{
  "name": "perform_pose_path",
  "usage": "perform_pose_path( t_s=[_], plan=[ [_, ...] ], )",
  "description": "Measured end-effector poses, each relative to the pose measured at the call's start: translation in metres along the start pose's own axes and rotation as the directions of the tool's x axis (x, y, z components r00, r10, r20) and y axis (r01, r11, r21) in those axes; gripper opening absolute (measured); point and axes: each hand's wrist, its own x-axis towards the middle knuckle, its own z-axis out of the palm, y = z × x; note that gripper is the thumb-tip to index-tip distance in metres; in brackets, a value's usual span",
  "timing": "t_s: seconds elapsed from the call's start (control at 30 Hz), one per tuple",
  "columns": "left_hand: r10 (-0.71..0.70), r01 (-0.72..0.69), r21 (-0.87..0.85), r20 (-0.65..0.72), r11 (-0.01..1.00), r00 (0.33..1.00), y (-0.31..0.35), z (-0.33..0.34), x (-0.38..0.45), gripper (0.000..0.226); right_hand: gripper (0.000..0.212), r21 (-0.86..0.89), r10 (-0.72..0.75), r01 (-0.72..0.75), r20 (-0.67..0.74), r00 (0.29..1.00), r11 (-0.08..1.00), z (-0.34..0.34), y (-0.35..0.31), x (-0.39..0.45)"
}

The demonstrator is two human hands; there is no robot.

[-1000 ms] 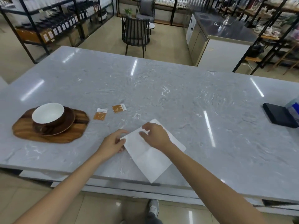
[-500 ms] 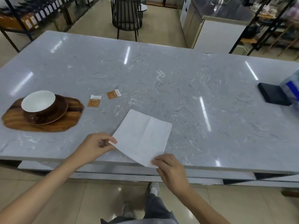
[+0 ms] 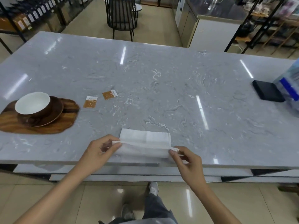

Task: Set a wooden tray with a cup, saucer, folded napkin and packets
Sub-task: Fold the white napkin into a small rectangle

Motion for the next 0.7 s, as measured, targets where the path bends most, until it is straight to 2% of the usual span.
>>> perform_pose_path(
  t_s=[0.07, 0.17, 0.3, 0.47, 0.7],
  plan=[
    [-0.026, 0.023, -0.039, -0.077, 0.999, 0.997, -0.005, 0.009, 0.013, 0.016, 0.006, -0.007, 0.019, -0.020, -0.014, 1.000, 1.000, 0.005, 0.001, 0.015],
    [-0.080, 0.073, -0.046, -0.177, 0.996, 0.981, -0.015, 0.022, 0.036, 0.017, 0.020, -0.004, 0.117, -0.118, -0.073, 0.990, 0.993, 0.017, 0.012, 0.038],
    [-0.172, 0.185, 0.025, -0.258, 0.983, 0.951, -0.027, 0.035, 0.059, 0.020, 0.024, -0.061, 0.245, -0.254, -0.125, 0.961, 0.965, 0.032, 0.028, 0.057],
    [-0.120, 0.199, 0.225, -0.323, 0.954, 0.939, -0.031, 0.040, 0.066, 0.017, 0.028, -0.169, 0.299, -0.327, -0.171, 0.939, 0.930, 0.042, 0.033, 0.061],
    [-0.036, 0.183, 0.405, -0.344, 0.896, 0.938, -0.023, 0.045, 0.065, 0.014, 0.042, -0.333, 0.270, -0.314, -0.172, 0.947, 0.889, 0.040, 0.028, 0.059]
  ],
)
